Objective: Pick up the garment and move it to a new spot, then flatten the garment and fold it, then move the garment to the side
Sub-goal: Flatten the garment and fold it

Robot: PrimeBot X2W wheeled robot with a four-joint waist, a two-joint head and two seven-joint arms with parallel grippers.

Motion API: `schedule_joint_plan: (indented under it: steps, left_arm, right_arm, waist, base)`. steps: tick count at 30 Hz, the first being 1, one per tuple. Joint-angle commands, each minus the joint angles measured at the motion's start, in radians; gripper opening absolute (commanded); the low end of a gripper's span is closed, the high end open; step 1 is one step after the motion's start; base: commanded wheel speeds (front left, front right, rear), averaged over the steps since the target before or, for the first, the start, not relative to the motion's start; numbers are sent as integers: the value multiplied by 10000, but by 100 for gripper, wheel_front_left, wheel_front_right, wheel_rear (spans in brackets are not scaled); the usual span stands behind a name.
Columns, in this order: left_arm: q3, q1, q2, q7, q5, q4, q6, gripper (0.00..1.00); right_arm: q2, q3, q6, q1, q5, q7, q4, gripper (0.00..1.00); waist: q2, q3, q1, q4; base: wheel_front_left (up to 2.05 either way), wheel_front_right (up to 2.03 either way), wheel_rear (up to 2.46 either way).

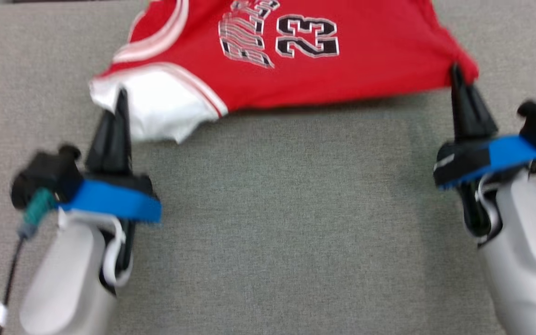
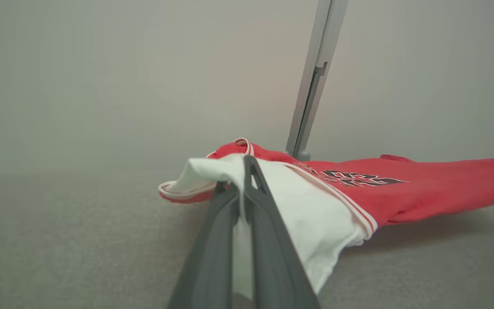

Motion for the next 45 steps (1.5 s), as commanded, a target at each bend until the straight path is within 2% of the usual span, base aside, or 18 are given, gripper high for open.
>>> schedule_joint_plan:
  steps: [1,10,15,22,27,33,45]
  left_arm:
    - [94,568,-102,-45,49,-165,100,0]
    - [583,3382,-858,-46,290,-956,331,0]
    - [653,4660,-1056,-46,485,-1504,472,0]
    - [297,5873,-1114,11,569,-1985,607,0]
    - [254,6064,-1064,76,513,-2082,622,0]
    - [82,5653,-939,149,638,-1892,421,0]
    - [-180,4823,-773,164,735,-1247,59,0]
  right_arm:
    - [24,-7,1,541,96,-34,-136,0]
    - [10,-456,-1,3260,517,37,-572,0]
    - [-1,-955,-1,4625,369,372,-1227,0]
    - [333,-1843,-1,6339,61,1327,-2626,0]
    - [654,-2321,-1,6971,-205,1901,-3420,0]
    - [832,-2269,-1,6853,-418,2468,-3918,0]
    - [812,-2034,1,6350,-332,3006,-3543,0]
  waist:
    - [0,-350,2,-179]
    - [0,-1521,2,-219]
    - [0,-2029,2,-194]
    - [0,-2315,2,-89]
    - [0,-2312,2,-25]
    - [0,-2323,2,-64]
    - [0,-2288,2,-34]
  base:
    - [0,0,0]
    - [0,0,0]
    - [0,0,0]
    - [0,0,0]
    - [0,0,0]
    - [0,0,0]
    - [0,0,0]
